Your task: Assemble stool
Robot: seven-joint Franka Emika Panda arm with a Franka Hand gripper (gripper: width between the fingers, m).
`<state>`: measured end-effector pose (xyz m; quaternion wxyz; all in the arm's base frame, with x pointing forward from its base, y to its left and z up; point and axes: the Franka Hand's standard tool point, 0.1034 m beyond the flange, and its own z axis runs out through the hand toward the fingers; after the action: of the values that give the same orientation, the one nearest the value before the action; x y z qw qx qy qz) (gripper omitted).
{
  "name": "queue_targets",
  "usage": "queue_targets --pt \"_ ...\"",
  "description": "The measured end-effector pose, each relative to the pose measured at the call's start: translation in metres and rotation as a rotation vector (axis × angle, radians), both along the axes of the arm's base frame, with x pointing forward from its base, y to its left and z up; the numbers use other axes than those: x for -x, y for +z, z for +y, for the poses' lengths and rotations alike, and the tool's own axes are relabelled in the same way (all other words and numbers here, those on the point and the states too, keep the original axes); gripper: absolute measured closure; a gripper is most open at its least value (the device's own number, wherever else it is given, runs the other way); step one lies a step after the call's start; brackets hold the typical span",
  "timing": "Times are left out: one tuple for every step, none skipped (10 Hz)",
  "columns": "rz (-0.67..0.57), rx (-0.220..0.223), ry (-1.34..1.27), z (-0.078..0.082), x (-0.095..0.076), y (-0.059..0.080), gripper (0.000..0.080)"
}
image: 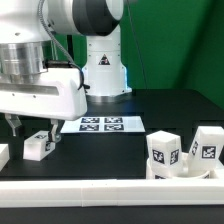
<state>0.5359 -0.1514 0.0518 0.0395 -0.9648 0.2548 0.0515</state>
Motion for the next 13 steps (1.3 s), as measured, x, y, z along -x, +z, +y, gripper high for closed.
queue_targets --pt "0.031 -0.02 0.021 -0.005 -0.003 0.001 0.0151" --pt "0.107 -0.07 0.027 -0.008 0.008 -0.002 0.0151" --pt "0.173 -0.113 0.021 -0.012 0.014 -0.002 0.0151" --pt "0.205 -0.135 0.016 -0.018 0.013 -0.001 0.0151" --pt "0.278 -0.188 0.011 -0.016 0.021 -0.001 0.0151" --pt "0.346 -0.23 0.01 -0.017 0.023 -0.001 0.0151" --pt "0.408 -0.269 0.014 -0.017 0.024 -0.003 0.0151" --pt "0.464 -0.304 0.017 -0.016 0.027 -0.004 0.0151" --pt "0.49 -0.318 0.035 -0.017 0.027 -0.009 0.0151" --pt "0.563 -0.364 0.057 -0.016 0.033 -0.01 0.0151" --pt "0.616 -0.393 0.06 -0.018 0.034 -0.011 0.0151" --pt "0.68 -0.425 0.064 -0.02 0.035 -0.012 0.0151" --pt "0.724 -0.44 0.066 -0.022 0.034 -0.014 0.0151"
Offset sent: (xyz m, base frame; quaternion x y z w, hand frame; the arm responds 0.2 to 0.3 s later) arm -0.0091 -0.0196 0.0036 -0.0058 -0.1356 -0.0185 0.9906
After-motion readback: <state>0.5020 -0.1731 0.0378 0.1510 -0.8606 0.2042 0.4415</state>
